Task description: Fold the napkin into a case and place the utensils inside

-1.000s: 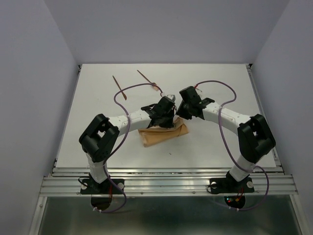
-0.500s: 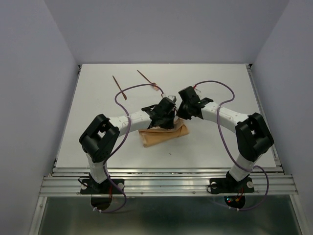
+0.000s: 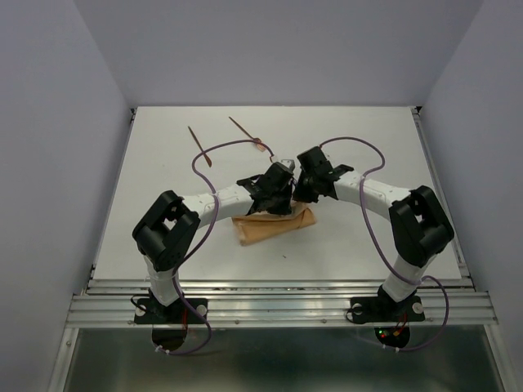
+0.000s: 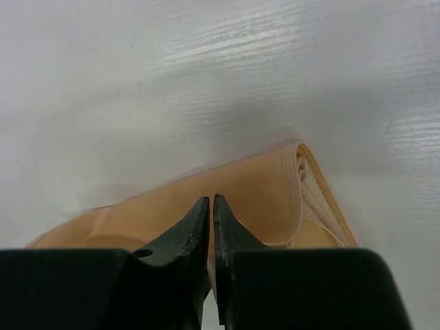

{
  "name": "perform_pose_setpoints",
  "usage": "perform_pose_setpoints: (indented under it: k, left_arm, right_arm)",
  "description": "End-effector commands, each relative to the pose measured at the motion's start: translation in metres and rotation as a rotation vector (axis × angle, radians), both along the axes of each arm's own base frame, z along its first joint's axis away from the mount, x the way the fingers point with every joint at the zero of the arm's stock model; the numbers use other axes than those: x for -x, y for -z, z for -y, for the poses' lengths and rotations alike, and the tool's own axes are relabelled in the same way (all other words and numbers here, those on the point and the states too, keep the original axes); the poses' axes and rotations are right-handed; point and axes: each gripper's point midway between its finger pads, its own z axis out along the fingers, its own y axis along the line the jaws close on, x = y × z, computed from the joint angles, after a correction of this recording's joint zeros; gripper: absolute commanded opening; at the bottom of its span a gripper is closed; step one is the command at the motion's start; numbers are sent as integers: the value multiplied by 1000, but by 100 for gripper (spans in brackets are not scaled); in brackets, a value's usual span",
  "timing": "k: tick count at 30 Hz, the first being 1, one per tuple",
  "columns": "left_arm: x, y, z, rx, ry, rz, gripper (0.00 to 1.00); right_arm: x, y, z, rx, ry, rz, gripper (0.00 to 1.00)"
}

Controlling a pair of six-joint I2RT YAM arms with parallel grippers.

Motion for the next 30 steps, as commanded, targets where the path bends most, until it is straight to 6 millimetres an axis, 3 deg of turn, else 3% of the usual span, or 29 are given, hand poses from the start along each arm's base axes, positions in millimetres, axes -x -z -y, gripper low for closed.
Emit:
perform_pose_setpoints:
  k: [1, 6, 13, 15, 20, 30]
  left_arm:
    - [-4, -13, 2, 9, -2, 50, 0]
    - [-3, -10, 2, 3, -7, 39, 0]
    - [-7, -12, -2, -6, -47, 45, 21]
    - [-6, -14, -2, -4, -48, 46, 37]
    - [-6, -20, -3, 2, -50, 50, 53]
    - [-9, -49, -13, 2, -87, 100, 51]
  right_arm:
    - [12, -4, 0, -22, -49, 9, 12]
    - [22, -2, 4, -16, -84, 7, 12]
    - [36, 11, 9, -4, -107, -21, 12]
    - [38, 17, 11, 0, -110, -31, 11]
    - [42, 28, 13, 10, -110, -48, 11]
    - [50, 50, 19, 33, -112, -85, 11]
